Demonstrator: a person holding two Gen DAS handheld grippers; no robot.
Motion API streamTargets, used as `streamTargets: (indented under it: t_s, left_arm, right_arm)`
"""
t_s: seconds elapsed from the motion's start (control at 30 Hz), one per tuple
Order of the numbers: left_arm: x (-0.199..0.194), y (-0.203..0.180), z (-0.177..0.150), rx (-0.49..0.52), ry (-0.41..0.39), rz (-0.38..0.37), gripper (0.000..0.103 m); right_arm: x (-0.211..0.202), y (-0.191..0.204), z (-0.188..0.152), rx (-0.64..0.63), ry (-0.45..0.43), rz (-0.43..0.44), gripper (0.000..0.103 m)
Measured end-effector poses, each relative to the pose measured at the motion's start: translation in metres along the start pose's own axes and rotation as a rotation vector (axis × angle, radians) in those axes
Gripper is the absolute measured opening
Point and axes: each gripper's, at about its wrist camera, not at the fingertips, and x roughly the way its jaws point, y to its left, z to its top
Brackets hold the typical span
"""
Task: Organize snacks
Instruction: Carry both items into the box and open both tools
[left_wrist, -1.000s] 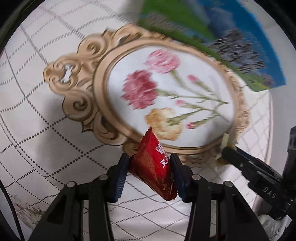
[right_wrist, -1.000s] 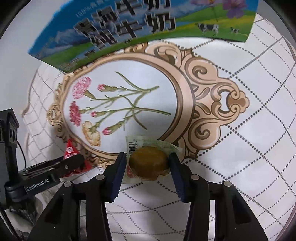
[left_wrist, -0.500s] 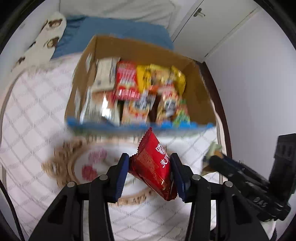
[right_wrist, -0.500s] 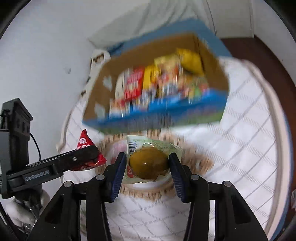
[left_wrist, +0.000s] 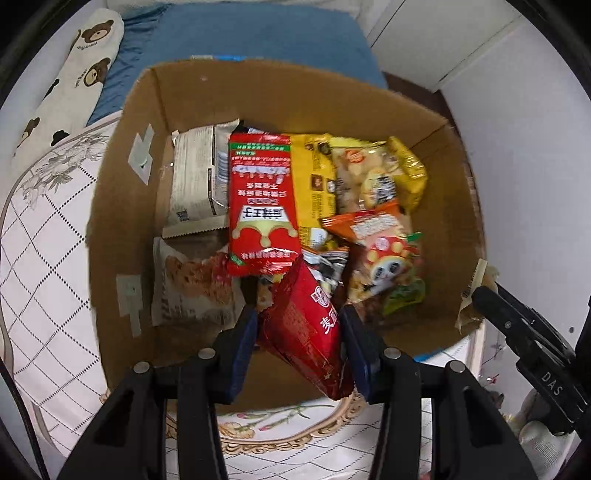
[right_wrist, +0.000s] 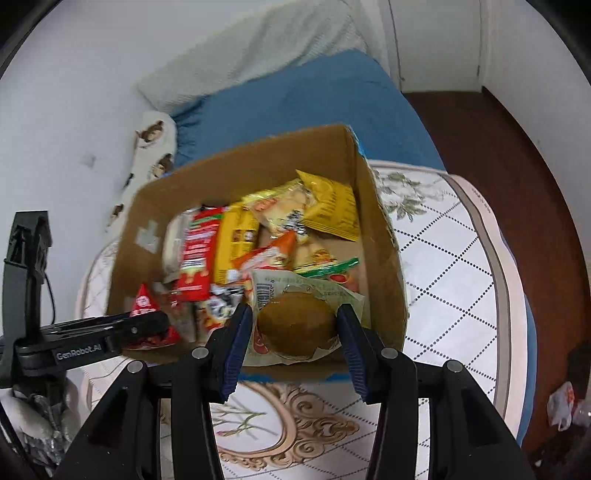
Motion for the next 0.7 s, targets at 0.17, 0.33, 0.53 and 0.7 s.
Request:
streamTargets:
  t_s: [0.17, 0.33, 0.53, 0.7]
  left_arm:
    - [0.015, 0.001, 0.008, 0.004, 0.026, 0.054, 0.045]
    - [0.022, 0.003, 0.007, -0.005, 0.033, 0.104, 0.074]
    - [0.019, 0.004, 0.000, -0.008, -0.010, 0.142, 0.100]
    - [0.011, 0.004, -0.007, 0.004, -0.051, 0.168, 0.100]
  right_arm:
    - [0.037, -0.008, 0.003, 0.028, 0.122, -0.017, 0.059]
    - [0.044, -0.001, 0.006, -0.025, 0.140, -0.097, 0.093]
    - [0.044, 0.009, 0.008, -0.075, 0.130, -0.165, 0.096]
    - [0.042, 0.014, 0.008, -0.093, 0.115, -0.196, 0.097]
